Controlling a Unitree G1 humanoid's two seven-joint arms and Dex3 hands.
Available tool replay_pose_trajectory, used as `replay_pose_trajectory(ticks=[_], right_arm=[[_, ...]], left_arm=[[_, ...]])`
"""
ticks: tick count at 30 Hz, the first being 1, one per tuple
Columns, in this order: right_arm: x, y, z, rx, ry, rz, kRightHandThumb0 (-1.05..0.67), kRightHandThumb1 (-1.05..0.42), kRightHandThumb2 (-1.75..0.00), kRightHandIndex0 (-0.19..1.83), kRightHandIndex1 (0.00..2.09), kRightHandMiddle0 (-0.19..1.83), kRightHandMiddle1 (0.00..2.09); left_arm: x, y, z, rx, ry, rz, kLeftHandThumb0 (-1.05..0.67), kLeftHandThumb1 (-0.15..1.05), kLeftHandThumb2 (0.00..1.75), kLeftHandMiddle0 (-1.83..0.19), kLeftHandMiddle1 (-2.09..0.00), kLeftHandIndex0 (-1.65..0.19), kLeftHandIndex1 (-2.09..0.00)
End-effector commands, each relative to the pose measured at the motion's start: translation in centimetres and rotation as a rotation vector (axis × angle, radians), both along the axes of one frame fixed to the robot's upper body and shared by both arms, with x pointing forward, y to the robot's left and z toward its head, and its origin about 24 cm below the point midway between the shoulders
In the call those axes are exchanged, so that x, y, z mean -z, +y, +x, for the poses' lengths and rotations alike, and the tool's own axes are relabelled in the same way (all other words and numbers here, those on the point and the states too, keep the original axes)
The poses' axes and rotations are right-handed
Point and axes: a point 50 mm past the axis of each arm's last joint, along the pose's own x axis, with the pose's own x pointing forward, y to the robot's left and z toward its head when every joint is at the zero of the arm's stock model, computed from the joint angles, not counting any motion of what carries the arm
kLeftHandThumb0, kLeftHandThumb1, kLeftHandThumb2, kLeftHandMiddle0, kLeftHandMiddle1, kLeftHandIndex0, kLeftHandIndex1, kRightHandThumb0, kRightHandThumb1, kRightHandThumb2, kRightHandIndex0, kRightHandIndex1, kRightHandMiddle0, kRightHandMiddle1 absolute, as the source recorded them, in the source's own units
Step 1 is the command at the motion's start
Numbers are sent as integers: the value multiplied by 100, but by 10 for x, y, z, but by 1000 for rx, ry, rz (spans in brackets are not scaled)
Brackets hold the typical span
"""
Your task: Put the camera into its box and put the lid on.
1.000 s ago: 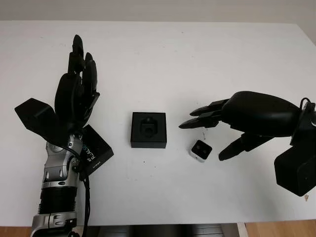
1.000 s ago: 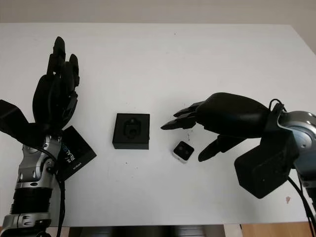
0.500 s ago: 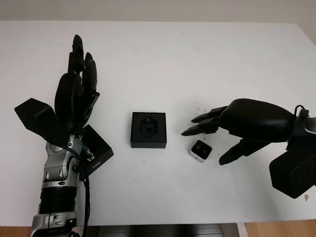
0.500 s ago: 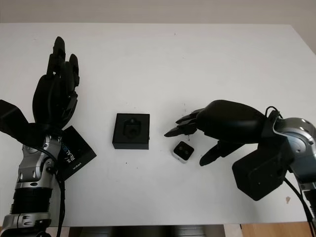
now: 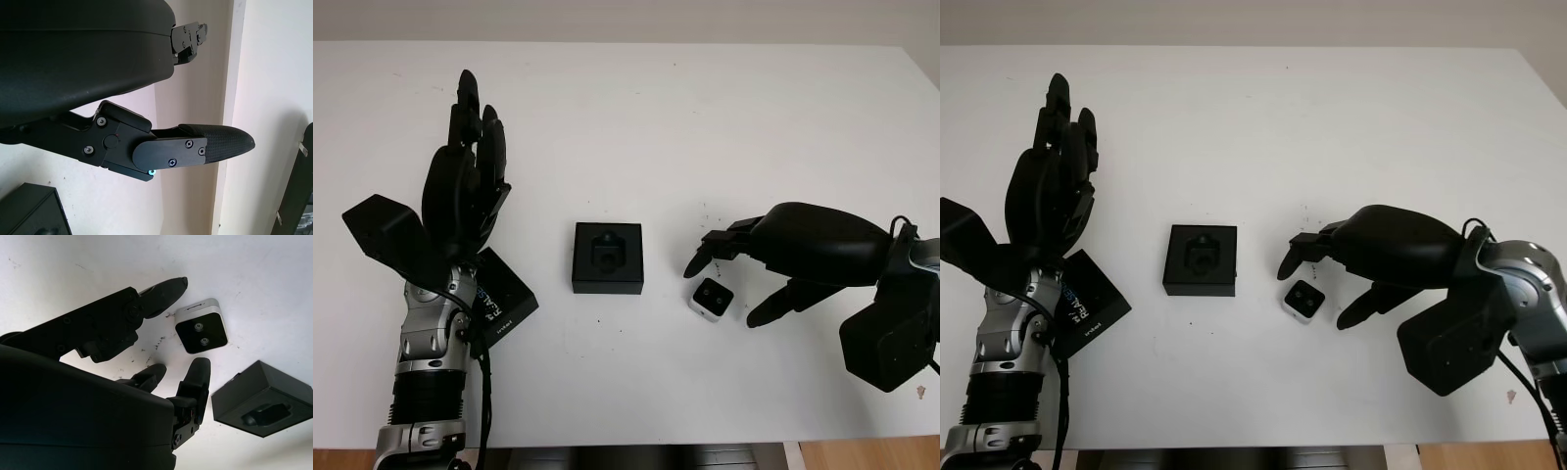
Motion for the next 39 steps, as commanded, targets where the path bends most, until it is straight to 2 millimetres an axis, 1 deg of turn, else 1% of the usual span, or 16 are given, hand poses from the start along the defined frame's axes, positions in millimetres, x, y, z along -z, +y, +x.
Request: replay_pose_trajectory(ticks=[1,2,3,6,11,21,27,39], right_arm=[[0,3,0,-8,-11,2,-36,-86,-6,32,55,10,99],[1,3,0,-10,-14,3,-36,-87,-6,24,71,10,101],[1,3,0,-10,-16,3,-36,-87,-5,20,79,10,102],[4,4,1,-8,-12,20,-35,-88,-5,13,93,8,106],[7,5,3,-15,-10,51,-34,-87,-5,8,106,6,112],[11,8,4,-19,-10,67,-36,-86,-6,7,106,7,111],[13,8,3,-24,-6,85,-34,-86,-5,10,106,10,112],[17,6,5,-21,6,115,-29,-88,-6,15,113,18,117]], left_arm=[[-3,1,-1,-3,-18,2,-77,105,48,19,0,19,0],[-3,1,-1,-5,-18,4,-77,105,48,19,0,19,0],[-3,1,-1,-7,-18,3,-77,105,49,19,0,19,0],[-2,1,0,-10,-16,0,-77,105,48,19,0,19,0],[-2,0,0,-15,-17,-2,-77,105,48,19,0,19,0],[-2,1,-1,-8,-17,-10,-77,105,47,19,0,19,0],[-2,1,-1,-7,-19,0,-76,105,48,19,0,19,0],[-3,1,-1,-12,-16,-2,-76,105,48,19,0,19,0]])
